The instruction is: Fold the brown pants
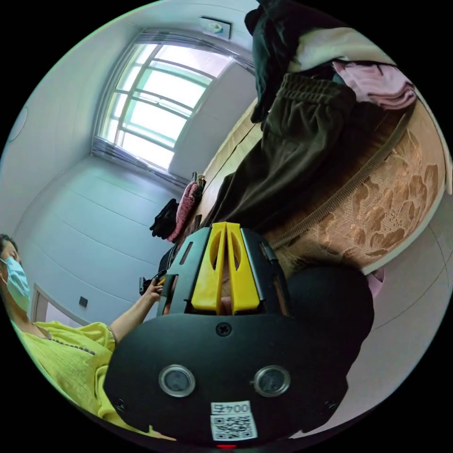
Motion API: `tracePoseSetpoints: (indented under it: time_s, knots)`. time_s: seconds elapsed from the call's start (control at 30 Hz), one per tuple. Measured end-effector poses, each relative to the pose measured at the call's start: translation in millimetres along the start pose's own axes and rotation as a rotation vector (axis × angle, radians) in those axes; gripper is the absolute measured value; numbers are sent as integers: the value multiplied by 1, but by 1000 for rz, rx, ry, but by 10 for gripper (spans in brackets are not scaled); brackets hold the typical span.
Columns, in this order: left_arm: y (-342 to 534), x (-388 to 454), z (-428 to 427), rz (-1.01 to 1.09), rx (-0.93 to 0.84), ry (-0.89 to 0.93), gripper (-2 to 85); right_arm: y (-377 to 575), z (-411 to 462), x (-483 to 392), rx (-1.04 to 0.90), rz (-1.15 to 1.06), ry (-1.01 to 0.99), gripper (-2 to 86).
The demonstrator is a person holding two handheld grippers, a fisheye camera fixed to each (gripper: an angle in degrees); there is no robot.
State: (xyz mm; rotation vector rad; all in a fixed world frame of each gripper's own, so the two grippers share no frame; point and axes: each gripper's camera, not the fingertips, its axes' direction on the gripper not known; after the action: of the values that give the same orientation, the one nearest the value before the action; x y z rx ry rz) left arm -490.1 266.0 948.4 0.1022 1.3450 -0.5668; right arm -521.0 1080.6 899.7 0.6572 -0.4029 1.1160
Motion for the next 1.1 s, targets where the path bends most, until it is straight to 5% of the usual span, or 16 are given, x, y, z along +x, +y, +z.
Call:
tracePoseSetpoints:
  time_s: [0.37, 0.67, 1.1]
  knots:
    - [56, 148, -90, 453, 348, -7, 24, 7, -30, 36, 32, -37, -63, 40]
    - [104, 259, -148, 811, 510, -305, 21, 7, -61, 90, 145, 142, -177, 97]
    - [96, 277, -148, 830, 443, -229, 18, -18, -80, 128, 323, 383, -13, 125]
